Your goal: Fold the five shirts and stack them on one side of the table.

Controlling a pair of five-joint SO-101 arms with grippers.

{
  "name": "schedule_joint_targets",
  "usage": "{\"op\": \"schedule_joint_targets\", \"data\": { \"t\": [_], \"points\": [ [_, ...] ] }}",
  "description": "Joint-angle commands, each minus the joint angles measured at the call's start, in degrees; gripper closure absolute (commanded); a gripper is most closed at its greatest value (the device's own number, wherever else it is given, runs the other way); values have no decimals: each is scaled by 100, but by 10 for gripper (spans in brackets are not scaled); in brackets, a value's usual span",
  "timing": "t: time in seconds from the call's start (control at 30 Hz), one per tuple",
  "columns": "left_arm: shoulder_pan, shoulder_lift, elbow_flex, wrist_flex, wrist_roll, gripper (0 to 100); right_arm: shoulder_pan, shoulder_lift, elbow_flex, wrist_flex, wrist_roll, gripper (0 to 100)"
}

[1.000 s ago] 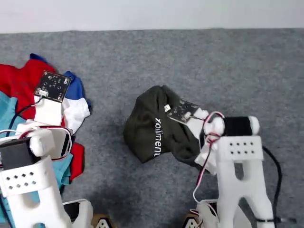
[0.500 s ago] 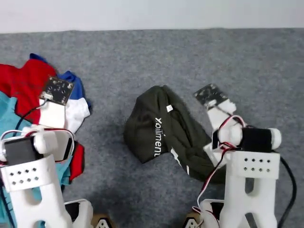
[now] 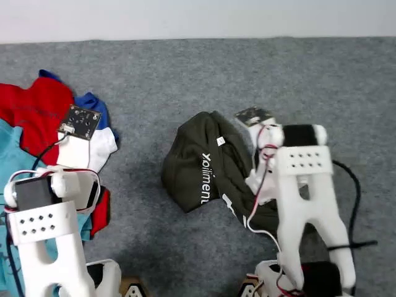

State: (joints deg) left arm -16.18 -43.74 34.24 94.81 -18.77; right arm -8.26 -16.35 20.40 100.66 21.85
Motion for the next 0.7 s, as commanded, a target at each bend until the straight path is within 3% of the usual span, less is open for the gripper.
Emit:
{"op": "schedule_joint_targets", "data": {
  "t": [0.0, 0.27, 0.43, 0.67],
  "points": [
    [18, 9, 31, -18, 18, 859, -163, 92, -290, 171, -229, 742],
    [-18, -9, 48, 149, 44, 859, -119, 84, -281, 180, -299, 742],
    [-18, -9, -75, 308, 53, 863, -119, 92, -255, 171, -862, 742],
    [-18, -9, -901, 475, 870, 863, -119, 110, -352, 163, -1380, 742]
  ]
}}
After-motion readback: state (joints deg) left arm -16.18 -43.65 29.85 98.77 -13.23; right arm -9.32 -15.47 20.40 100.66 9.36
